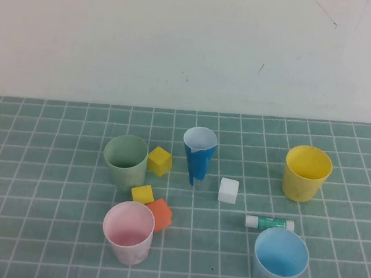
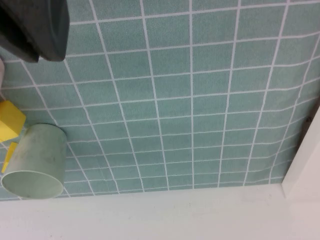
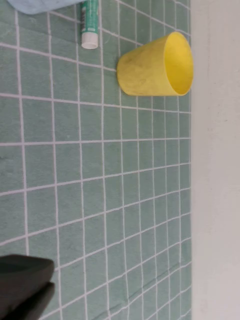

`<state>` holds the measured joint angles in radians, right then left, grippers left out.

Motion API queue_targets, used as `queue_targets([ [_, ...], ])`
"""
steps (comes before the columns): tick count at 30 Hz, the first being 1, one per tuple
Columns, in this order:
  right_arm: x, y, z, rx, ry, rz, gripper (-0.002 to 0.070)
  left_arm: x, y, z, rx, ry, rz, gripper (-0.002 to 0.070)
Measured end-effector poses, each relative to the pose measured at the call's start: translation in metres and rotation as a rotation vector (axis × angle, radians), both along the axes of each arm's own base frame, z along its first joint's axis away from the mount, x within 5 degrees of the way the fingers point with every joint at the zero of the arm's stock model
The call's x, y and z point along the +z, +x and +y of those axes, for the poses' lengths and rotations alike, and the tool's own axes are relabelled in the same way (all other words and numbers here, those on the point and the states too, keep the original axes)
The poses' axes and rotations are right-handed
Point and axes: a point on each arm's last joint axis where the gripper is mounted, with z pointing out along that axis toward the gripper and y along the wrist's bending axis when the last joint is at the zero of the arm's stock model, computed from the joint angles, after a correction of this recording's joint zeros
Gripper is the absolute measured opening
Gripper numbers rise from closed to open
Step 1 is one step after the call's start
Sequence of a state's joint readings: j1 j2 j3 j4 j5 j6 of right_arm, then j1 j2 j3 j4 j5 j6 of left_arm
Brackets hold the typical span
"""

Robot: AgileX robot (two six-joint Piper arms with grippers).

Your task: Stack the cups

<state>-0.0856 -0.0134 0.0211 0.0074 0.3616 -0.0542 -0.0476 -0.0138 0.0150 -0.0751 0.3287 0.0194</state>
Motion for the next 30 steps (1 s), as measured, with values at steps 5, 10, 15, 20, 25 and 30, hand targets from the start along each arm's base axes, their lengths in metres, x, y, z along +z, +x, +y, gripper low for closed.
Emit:
queue_targets([
  [5,0.0,0.0,0.0,0.0,0.0,0.0,-0.0002,0.0,0.0,0.0,0.0,0.0,0.0,-0.0002],
  [10,0.0,0.0,0.0,0.0,0.0,0.0,-0.0002,0.0,0.0,0.0001,0.0,0.003,0.0,-0.0002],
  [15,0.0,-0.0001,-0.0007,0.003,-0.03,0.002,-0.0002,0.0,0.0,0.0001,0.0,0.005,0.0,-0.0002],
  [20,0.0,-0.0001,-0.0009,0.003,-0.038,0.003,-0.0002,0.0,0.0,0.0001,-0.001,0.008,0.0,-0.0002],
  [25,0.0,-0.0001,-0.0009,0.003,-0.038,0.003,-0.0002,0.0,0.0,0.0001,-0.001,0.01,-0.001,-0.0002],
  [30,0.0,-0.0001,-0.0009,0.004,-0.04,0.003,-0.0002,0.0009,0.0003,0.0002,-0.001,0.013,-0.012,-0.0002],
])
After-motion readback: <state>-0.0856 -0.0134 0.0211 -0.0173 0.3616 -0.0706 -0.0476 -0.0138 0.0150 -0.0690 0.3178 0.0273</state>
